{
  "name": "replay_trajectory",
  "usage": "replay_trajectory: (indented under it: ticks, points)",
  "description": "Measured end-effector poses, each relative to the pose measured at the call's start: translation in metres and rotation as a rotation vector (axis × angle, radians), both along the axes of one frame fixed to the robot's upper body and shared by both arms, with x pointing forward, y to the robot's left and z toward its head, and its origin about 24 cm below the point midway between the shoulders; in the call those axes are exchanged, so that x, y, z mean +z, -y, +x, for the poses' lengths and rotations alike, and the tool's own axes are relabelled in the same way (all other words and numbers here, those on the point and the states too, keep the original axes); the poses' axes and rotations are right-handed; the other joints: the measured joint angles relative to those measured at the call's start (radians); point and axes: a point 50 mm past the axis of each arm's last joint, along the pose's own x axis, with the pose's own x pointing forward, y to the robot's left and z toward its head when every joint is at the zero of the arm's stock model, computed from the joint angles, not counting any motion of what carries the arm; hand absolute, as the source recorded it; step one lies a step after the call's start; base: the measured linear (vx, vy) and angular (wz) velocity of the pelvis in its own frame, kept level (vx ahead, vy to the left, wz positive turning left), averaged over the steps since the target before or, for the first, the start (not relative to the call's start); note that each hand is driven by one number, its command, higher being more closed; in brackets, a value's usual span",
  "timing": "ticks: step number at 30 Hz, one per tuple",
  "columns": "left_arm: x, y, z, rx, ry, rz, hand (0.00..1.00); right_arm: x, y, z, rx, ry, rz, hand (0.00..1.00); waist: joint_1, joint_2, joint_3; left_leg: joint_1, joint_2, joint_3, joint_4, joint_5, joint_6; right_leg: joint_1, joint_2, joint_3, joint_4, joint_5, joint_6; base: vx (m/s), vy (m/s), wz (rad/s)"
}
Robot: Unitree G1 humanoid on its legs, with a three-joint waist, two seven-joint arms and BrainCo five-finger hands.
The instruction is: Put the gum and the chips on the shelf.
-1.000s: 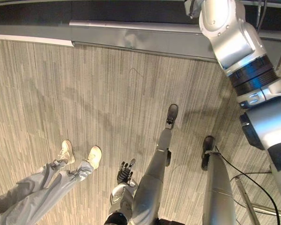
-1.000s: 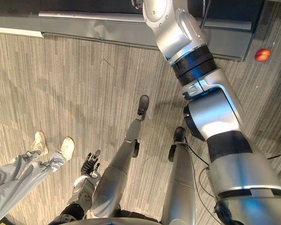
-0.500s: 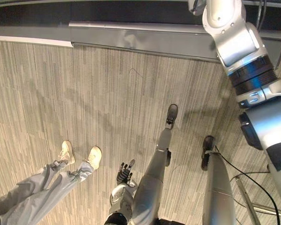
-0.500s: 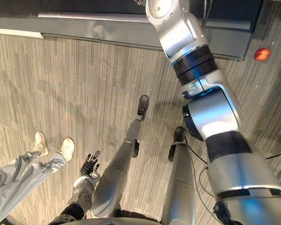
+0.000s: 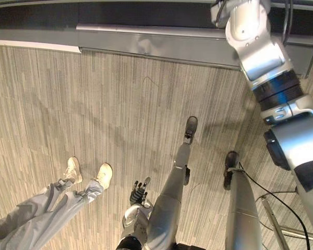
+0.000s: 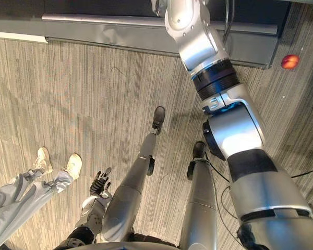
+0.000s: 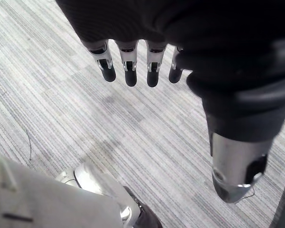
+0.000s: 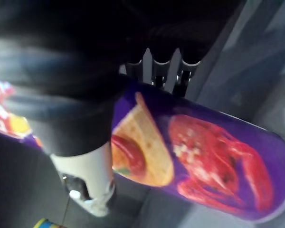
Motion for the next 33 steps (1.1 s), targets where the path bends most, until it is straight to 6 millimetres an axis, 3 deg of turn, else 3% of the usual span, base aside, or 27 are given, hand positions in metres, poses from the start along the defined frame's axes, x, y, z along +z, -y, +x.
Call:
replay_trajectory:
  ticks: [3, 17, 23, 27, 33]
  points:
    - [0.000, 0.000, 0.000, 0.002, -0.001, 0.000, 0.00, -0.005, 0.002, 0.003, -0.013, -0.018, -0.001, 0.00, -0.001, 0.000, 0.000, 0.000, 0.000, 0.000, 0.000, 0.000, 0.000, 0.002, 0.000, 0.000, -0.002, 0.000, 0.000, 0.00, 0.000, 0.00]
    - [-0.001, -0.001, -0.001, 0.010, -0.010, -0.003, 0.00, 0.005, -0.005, -0.012, 0.047, 0.051, 0.030, 0.00, -0.008, 0.000, 0.000, 0.027, 0.001, 0.002, 0.000, 0.000, 0.000, 0.031, 0.000, 0.000, -0.008, 0.002, 0.003, 0.01, -0.023, 0.00]
    - [-0.003, -0.004, -0.003, 0.025, -0.020, -0.004, 0.00, 0.004, -0.007, -0.012, 0.057, 0.047, 0.034, 0.00, -0.025, 0.000, 0.000, 0.070, 0.001, 0.004, 0.000, 0.000, 0.000, 0.080, 0.000, -0.001, -0.019, 0.003, 0.004, 0.03, -0.057, 0.00]
    - [-0.003, -0.006, -0.003, 0.026, -0.020, -0.004, 0.00, 0.005, -0.006, -0.012, 0.054, 0.048, 0.032, 0.00, -0.031, -0.025, -0.011, 0.080, 0.005, 0.019, 0.000, -0.011, -0.004, 0.085, 0.001, 0.007, -0.023, 0.004, 0.005, 0.01, -0.065, -0.08]
    - [-0.002, -0.006, -0.003, 0.014, -0.018, 0.002, 0.00, 0.002, -0.005, -0.009, 0.059, 0.018, 0.002, 0.00, -0.043, -0.031, -0.014, 0.111, 0.005, 0.020, 0.000, -0.008, -0.001, 0.128, 0.001, 0.003, -0.037, 0.004, 0.006, 0.05, -0.073, 0.02]
